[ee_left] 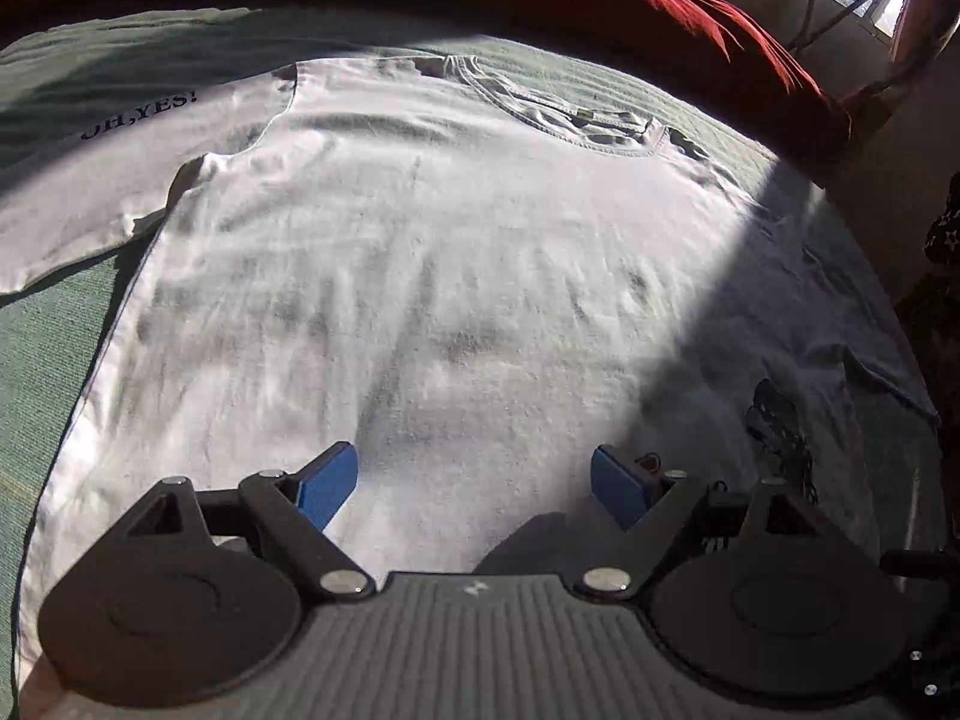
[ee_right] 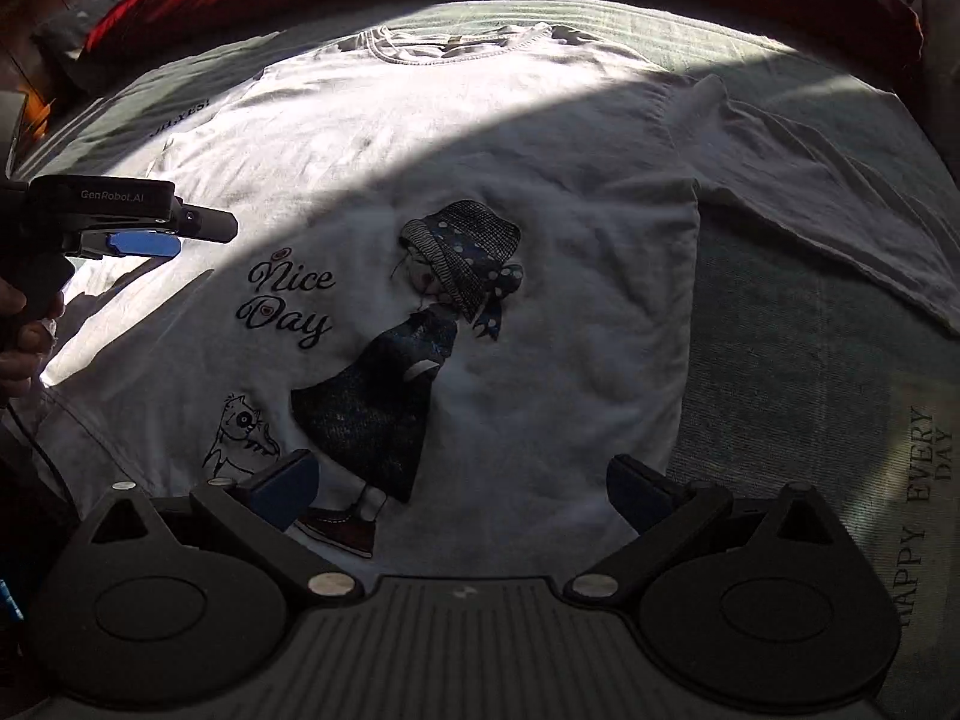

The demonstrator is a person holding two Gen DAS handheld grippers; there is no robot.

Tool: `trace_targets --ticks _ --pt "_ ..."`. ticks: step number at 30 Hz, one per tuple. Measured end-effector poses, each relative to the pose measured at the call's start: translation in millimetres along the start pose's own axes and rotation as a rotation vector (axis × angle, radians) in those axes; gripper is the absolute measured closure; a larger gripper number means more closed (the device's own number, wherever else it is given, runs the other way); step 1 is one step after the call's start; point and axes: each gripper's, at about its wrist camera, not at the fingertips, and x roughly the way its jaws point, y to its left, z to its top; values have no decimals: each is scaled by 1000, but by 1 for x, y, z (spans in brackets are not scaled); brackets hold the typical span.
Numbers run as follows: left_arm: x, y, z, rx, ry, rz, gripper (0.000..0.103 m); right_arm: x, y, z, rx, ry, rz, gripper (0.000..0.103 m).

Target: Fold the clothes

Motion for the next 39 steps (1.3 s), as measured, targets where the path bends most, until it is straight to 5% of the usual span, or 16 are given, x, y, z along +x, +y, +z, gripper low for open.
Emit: trace_targets --ticks 4,10,17,22,39 --pt "-26 -1 -17 59 -17 115 18 -2 -25 -7 3 -39 -53 0" --pt "-25 12 -32 -5 -9 119 18 0 -28 8 -8 -113 -53 0" --pt "-36 -3 -28 207 -103 59 18 -3 4 8 -33 -200 -51 0" --pt "-20 3 -48 334 -65 74 17 13 37 4 -118 -244 -47 0" --pt "-29 13 -83 287 -240 52 13 38 52 -31 -157 -289 -45 0"
